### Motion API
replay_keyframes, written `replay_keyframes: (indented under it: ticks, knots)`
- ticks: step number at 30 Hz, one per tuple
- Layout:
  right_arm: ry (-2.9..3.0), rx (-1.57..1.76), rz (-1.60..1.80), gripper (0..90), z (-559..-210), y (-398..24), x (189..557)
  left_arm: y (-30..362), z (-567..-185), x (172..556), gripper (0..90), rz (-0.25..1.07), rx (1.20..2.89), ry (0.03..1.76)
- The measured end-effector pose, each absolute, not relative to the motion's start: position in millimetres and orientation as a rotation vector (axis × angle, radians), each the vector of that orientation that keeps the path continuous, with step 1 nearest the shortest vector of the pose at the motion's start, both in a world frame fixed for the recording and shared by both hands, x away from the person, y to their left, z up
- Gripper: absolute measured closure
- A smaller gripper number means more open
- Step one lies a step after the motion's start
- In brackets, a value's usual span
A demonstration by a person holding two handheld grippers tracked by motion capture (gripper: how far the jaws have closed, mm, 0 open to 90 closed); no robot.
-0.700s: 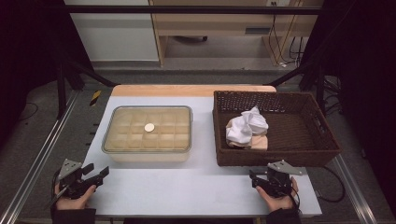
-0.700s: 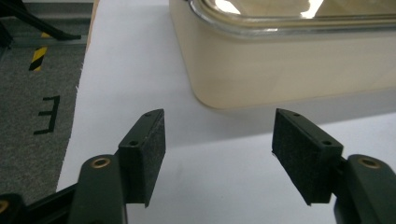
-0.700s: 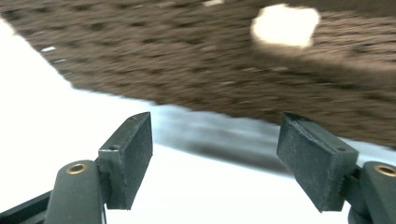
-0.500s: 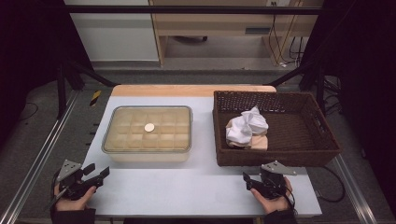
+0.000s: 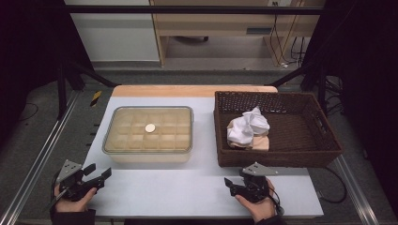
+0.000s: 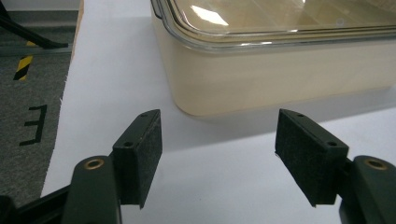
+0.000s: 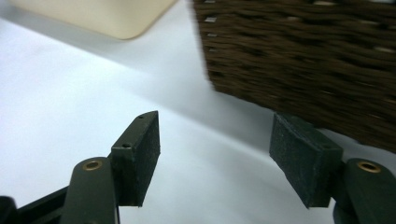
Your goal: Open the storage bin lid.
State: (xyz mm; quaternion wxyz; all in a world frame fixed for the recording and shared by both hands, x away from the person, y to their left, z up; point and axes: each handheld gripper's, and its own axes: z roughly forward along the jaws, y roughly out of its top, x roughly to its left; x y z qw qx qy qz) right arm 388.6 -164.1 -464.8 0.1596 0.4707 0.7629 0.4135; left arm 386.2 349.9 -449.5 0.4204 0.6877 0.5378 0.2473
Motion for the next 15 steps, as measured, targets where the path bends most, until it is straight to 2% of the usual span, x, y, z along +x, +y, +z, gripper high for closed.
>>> replay_keyframes:
  ticks: [15]
  knots:
    - [2.302,1.196,1.271,32.0,-456.8,-116.9,393.2,360.5,-424.4,386.3,34.8,0.649,1.674,1.326]
